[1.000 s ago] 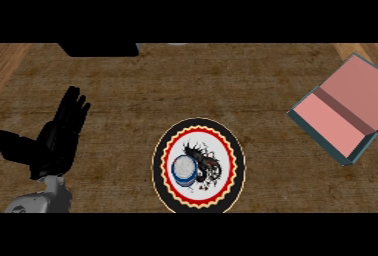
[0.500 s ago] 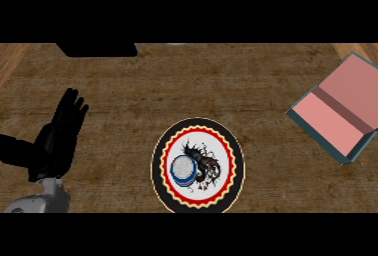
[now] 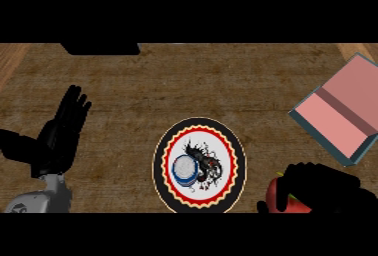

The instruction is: Pick the bell pepper from the plate and place it in the cardboard box

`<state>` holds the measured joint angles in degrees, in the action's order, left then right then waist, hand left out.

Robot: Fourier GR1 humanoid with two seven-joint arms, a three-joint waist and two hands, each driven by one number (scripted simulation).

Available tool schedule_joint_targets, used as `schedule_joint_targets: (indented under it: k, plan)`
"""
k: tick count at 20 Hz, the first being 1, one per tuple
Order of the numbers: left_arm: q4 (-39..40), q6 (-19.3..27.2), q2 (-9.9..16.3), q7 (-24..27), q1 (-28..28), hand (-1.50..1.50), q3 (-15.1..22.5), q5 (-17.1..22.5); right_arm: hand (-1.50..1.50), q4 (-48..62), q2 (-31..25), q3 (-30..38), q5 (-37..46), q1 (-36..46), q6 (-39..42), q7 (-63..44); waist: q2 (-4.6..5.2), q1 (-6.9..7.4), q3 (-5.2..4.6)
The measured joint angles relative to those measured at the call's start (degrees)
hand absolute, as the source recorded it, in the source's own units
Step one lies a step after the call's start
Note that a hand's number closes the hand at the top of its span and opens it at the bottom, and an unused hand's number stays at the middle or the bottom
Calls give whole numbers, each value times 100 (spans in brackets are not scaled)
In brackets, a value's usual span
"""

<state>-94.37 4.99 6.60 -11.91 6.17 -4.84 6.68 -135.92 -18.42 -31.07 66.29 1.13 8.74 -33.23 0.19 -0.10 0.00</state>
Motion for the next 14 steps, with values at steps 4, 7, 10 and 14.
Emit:
schedule_joint_targets:
  k: [4, 7, 10, 14]
  plan:
    - [-4, 1, -13, -11, 11, 0, 16, -9, 150, 160, 100, 923, -384, 167, 299, 222, 3, 12, 4]
    - [-103, 35, -36, -36, -23, 0, 48, -44, 150, 467, 130, 1816, -1100, 449, 381, 521, 3, 35, 5]
    - [-93, 8, -46, -23, -49, 0, 42, -22, 150, 934, -127, 2750, -1752, 740, 439, 983, -3, 31, 4]
    - [-36, 10, -38, -26, 12, 0, 12, -25, 150, 2026, -477, 3460, -2054, 1278, 371, 1631, -4, 49, 2]
